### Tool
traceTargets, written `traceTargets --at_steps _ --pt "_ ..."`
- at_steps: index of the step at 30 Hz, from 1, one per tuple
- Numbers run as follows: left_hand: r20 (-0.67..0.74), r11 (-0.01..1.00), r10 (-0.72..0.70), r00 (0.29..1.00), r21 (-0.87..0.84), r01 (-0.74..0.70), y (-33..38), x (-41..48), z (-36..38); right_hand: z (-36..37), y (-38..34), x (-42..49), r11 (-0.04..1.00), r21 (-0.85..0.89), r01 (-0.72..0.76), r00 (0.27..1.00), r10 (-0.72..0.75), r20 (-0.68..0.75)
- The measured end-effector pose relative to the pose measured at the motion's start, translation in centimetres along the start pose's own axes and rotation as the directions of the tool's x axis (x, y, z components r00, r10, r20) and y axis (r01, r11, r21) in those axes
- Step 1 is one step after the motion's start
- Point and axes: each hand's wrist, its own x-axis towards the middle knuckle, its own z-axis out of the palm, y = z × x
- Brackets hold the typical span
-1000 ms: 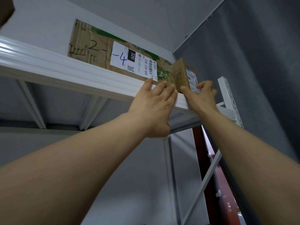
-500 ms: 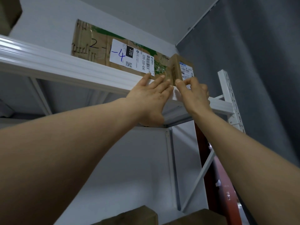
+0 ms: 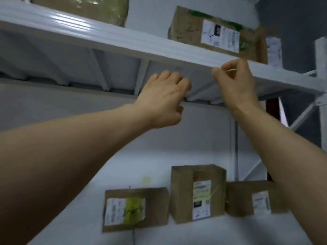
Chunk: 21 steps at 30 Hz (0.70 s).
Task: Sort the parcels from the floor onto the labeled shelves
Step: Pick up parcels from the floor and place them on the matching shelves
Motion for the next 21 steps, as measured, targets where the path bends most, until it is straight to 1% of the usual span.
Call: traceTargets --at_steps 3,5,9,12,14,16,18,19,21 --pt "0.108 0.997 -0.059 0.992 -0.051 0.065 -3.9 -7.9 -4.1 2.3 -5.7 -5.2 0.999 0.039 -0.004 0.999 0.003 0.035" --pt "0.173 0.993 -0.093 0.98 -0.054 0.104 -6.6 -13.6 -7.2 4.3 -9.9 -9.3 0.998 0.055 -0.024 0.996 0.019 0.087" --pt "0.314 0.987 -0.162 0.935 0.034 0.159 -11.5 -25.9 -14.2 9.2 -18.3 -19.0 0.992 0.087 -0.089 0.97 0.066 0.235" --pt "0.433 0.97 -0.243 0.868 0.134 0.205 -14.7 -36.1 -19.6 12.7 -24.0 -27.2 0.982 0.101 -0.159 0.916 0.108 0.385" --pt "0.529 0.955 -0.295 0.796 0.197 0.223 -16.3 -42.8 -22.7 15.0 -26.6 -32.8 0.98 0.093 -0.176 0.869 0.11 0.483" --pt "0.632 0.938 -0.348 0.692 0.24 0.251 -17.6 -49.1 -25.2 17.3 -29.0 -38.7 0.978 0.09 -0.188 0.802 0.1 0.589" --pt "0.705 0.91 -0.41 0.579 0.274 0.311 -18.6 -54.9 -26.8 19.5 -30.9 -44.9 0.976 0.099 -0.192 0.733 0.075 0.677" --pt "0.729 0.893 -0.44 0.524 0.292 0.343 -18.8 -57.5 -27.2 20.4 -31.9 -48.1 0.976 0.109 -0.189 0.689 0.053 0.723" --pt "0.772 0.86 -0.483 0.413 0.328 0.391 -18.7 -62.3 -27.1 21.8 -33.1 -54.0 0.971 0.132 -0.197 0.566 0.003 0.825"
